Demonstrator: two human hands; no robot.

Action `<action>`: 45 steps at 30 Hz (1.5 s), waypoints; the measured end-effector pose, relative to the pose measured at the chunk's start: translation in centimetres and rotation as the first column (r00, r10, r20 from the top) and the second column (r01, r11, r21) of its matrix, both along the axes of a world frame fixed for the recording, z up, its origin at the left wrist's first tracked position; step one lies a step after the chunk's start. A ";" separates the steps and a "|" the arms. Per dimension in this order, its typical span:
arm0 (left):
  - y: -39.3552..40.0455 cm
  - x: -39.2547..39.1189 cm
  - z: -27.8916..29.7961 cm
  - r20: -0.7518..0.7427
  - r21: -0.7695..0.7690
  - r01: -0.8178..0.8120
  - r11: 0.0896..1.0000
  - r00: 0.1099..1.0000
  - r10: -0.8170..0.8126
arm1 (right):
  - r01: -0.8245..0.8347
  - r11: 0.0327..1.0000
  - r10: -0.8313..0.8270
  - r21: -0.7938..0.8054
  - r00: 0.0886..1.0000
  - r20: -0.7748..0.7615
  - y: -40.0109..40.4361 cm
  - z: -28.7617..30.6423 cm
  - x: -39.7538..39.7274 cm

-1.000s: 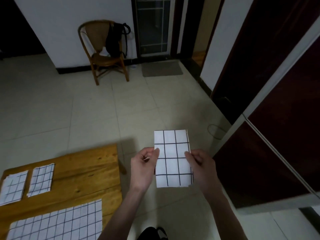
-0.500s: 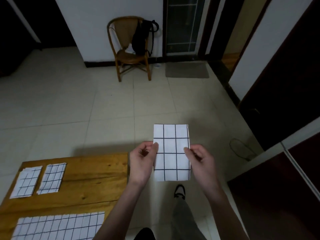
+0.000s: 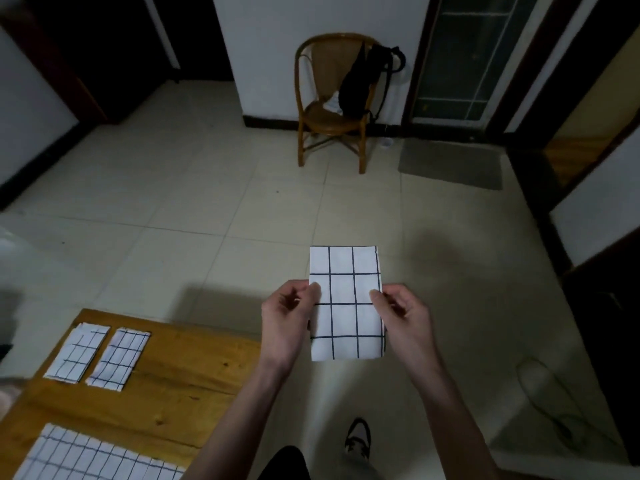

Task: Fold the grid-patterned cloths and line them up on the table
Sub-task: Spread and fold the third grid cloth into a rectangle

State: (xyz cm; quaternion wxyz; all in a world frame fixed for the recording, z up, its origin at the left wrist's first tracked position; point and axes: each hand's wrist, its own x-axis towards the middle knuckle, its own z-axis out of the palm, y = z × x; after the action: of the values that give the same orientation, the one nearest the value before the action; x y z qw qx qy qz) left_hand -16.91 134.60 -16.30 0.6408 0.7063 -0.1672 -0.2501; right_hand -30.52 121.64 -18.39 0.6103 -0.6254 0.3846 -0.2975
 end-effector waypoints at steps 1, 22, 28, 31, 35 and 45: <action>-0.8 0.7 -0.1 -0.003 0.002 -0.027 1.000 1.000 0.027 | -0.020 1.000 0.020 -0.011 1.000 -0.002 -1.0 -0.1 0.9; -8.2 21.3 -0.3 0.016 -0.025 -0.389 0.921 0.921 0.390 | -0.428 0.895 0.420 -0.127 0.904 -0.084 -12.6 1.3 27.4; -9.5 28.7 -0.1 -0.037 -0.067 -0.498 0.865 0.867 0.496 | -0.529 0.835 0.519 -0.153 0.849 -0.101 -14.3 2.5 36.2; -9.5 32.0 -0.2 -0.024 -0.064 -0.520 0.852 0.854 0.520 | -0.556 0.817 0.546 -0.153 0.831 -0.107 -14.7 2.4 40.0; -9.3 35.0 -0.1 -0.023 -0.049 -0.582 0.812 0.813 0.582 | -0.597 0.789 0.587 -0.144 0.802 -0.109 -14.6 2.3 44.1; -7.9 42.4 -0.8 0.016 0.002 -0.779 0.627 0.627 0.779 | -0.777 0.622 0.767 -0.100 0.630 -0.124 -13.1 1.5 56.1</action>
State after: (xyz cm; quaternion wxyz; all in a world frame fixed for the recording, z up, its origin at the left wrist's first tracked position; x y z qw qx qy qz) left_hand 25.54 126.69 -17.15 0.6817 0.7137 0.1510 0.0550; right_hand 25.57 108.50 -16.92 0.6184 -0.7819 0.0775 -0.0122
